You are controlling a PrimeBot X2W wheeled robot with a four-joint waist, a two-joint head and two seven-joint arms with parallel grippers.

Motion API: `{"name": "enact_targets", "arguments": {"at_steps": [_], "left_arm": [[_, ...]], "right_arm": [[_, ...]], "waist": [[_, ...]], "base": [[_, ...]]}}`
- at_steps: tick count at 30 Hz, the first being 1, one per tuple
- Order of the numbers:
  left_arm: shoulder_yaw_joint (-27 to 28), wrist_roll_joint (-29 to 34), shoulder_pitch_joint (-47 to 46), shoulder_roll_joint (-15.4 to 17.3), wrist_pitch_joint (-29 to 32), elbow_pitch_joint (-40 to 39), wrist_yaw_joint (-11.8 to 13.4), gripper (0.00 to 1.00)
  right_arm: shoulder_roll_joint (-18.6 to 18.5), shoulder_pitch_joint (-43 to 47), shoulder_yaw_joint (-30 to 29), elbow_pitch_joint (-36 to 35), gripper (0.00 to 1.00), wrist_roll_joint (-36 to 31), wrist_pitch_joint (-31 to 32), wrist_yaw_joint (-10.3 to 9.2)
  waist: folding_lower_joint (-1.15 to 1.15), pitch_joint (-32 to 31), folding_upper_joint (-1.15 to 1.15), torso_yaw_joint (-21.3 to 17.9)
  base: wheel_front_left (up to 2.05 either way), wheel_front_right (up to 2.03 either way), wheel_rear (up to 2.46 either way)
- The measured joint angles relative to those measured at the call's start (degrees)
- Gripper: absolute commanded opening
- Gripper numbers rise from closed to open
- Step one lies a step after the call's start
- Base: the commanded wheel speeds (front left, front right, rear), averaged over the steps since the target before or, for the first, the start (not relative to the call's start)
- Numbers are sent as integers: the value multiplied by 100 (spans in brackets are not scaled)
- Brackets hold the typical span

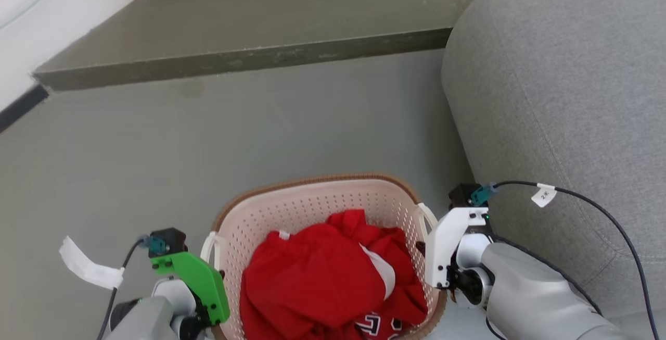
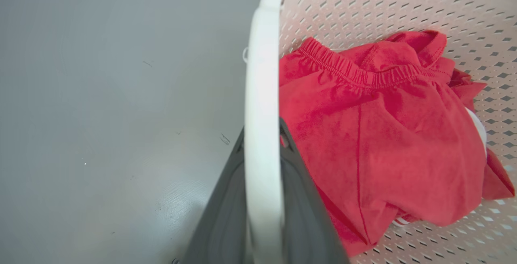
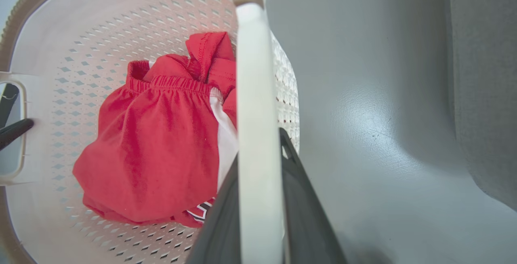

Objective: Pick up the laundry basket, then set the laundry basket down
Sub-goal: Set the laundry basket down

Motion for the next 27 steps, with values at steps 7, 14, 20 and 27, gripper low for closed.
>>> {"name": "enact_targets", "arguments": {"at_steps": [7, 14, 20, 27], "left_arm": [[38, 0, -188, 73, -267, -107, 0, 0], [67, 2, -347, 147, -505, -215, 0, 0], [67, 40, -527, 182, -667, -265, 1, 0], [44, 141, -729, 235, -812, -353, 1, 0]], "right_arm": [[-19, -204, 9, -80, 0, 0, -203, -10], [-18, -427, 8, -153, 0, -1, -456, -54], [-19, -588, 8, -154, 0, -12, -646, -54], [-23, -844, 4, -156, 0, -37, -814, -57]], "waist": [[0, 283, 0, 4], [0, 591, 0, 12], [0, 895, 0, 22], [0, 1227, 0, 36]], "base": [[0, 0, 0], [0, 0, 0], [0, 0, 0], [0, 0, 0]]}}
